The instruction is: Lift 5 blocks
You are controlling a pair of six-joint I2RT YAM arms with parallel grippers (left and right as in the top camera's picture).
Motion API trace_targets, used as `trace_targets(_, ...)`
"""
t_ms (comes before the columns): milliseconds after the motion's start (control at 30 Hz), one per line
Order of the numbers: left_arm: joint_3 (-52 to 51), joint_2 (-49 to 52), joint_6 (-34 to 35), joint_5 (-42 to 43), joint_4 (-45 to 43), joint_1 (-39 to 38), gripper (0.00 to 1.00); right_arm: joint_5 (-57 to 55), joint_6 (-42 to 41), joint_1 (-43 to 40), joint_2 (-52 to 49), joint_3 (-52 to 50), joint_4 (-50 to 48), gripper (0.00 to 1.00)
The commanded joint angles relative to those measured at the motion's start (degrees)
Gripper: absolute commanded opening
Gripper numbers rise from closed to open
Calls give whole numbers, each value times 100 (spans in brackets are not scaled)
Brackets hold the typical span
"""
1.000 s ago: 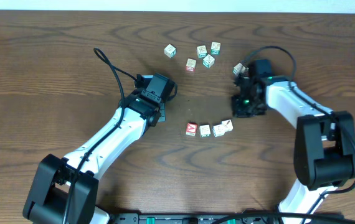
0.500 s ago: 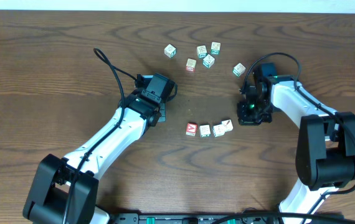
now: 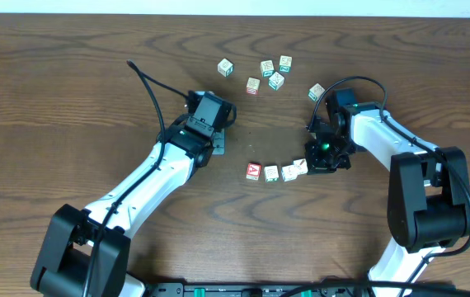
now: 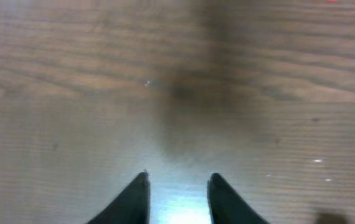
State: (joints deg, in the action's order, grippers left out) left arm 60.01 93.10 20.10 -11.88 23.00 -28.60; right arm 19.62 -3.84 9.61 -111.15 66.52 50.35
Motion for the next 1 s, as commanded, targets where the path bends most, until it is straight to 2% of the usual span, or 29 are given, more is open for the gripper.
trace_targets(0,-50,-15,-341,92,-240,55,54,111,68,92,-243,-151,24,1)
trace_targets(200,-50,101,-420,146,-903,354,70,295,68,140,-243,-151,26,1)
trace_targets(333,-48,323,-785,850,-1353,645,71,295,68,175,-243,-151,33,1)
trace_targets(500,-44,730,-785,1145,-1650,879,72,127,61,179,-243,-151,42,1)
trace_targets(733,-44,863,-986,1145,-1762,887,45,-1104,-476,146,-243,-151,-4,1)
trace_targets(833,-44,872,-1005,1145,-1952,892,29,-1342,-468,146,-243,-151,-151,1)
trace_targets(900,-44,887,-1005,1150,-2114,892,28,-1447,-463,146,-243,-151,-258,1)
trace_targets(933,-44,907,-1016,1152,-2210,892,31,-1443,-420,146,-243,-149,-319,1)
trace_targets(967,-44,927,-1106,1222,-2326,892,43,-1443,-420,146,-243,-149,-363,1)
